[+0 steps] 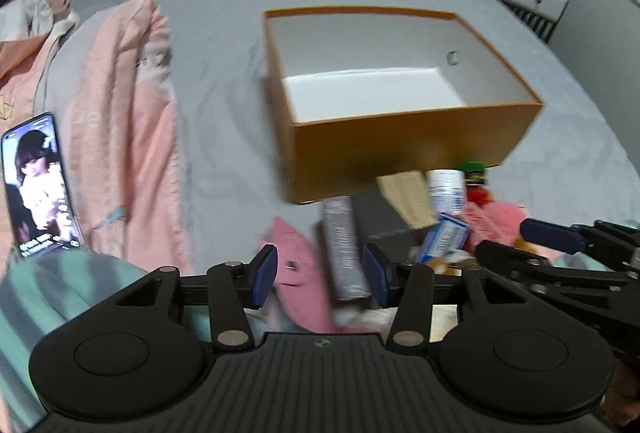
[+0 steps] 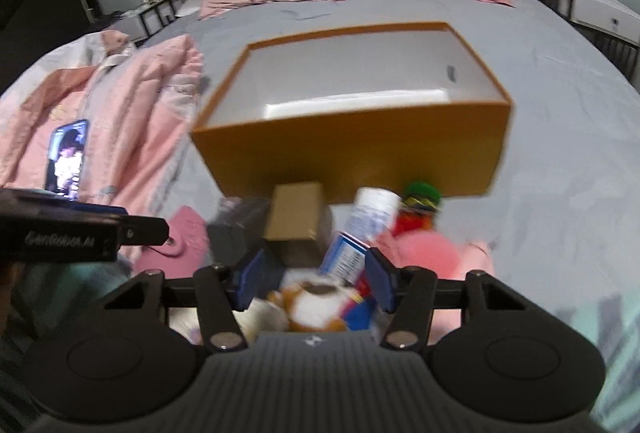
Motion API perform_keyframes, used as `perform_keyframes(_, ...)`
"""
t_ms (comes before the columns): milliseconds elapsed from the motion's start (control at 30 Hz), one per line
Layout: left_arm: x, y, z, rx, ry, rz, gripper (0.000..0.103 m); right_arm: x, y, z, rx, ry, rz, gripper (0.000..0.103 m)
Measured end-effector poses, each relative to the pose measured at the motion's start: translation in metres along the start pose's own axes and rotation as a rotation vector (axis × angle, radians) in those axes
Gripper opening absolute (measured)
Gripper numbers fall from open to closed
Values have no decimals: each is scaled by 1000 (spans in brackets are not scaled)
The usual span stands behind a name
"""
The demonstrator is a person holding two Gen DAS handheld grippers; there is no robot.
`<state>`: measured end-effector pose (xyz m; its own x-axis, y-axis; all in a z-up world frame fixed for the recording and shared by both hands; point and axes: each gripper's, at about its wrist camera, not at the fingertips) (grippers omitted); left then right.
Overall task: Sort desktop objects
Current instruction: 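Grasp the pink card holder with the left gripper while the right tool approaches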
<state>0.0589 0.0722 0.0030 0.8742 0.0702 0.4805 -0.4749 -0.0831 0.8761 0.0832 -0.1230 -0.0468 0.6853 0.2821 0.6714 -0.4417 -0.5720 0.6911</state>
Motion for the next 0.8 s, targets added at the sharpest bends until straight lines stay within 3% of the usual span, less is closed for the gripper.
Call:
perform_keyframes(200, 31, -35, -26, -30, -34, -158, 60, 34, -25, -18, 98, 55, -48, 58)
perform_keyframes(367, 43, -81, -34, -98, -22, -341, 60, 60, -58, -30, 132, 123, -129, 57)
perform_keyframes(567, 43, -111, -37, -138, 14, -413, 60, 71, -87, -36, 152, 178, -206, 53)
perform_keyframes(733, 43, -129, -33, -150, 19, -452, 43, 71, -102, -38, 135, 204, -241, 49)
perform_keyframes(800, 43, -135, -30, -149, 18, -459, 41, 71, -104, -38, 125, 215, -241, 49)
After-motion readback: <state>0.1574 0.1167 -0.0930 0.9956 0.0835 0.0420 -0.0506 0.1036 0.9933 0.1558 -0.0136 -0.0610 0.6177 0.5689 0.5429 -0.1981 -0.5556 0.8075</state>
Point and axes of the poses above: each gripper's, at about its wrist camera, not at the fingertips, and y roughly against the way its jaws point, z to its right, x to its top, and after that the axes turned 7 degrees about x, right-handed
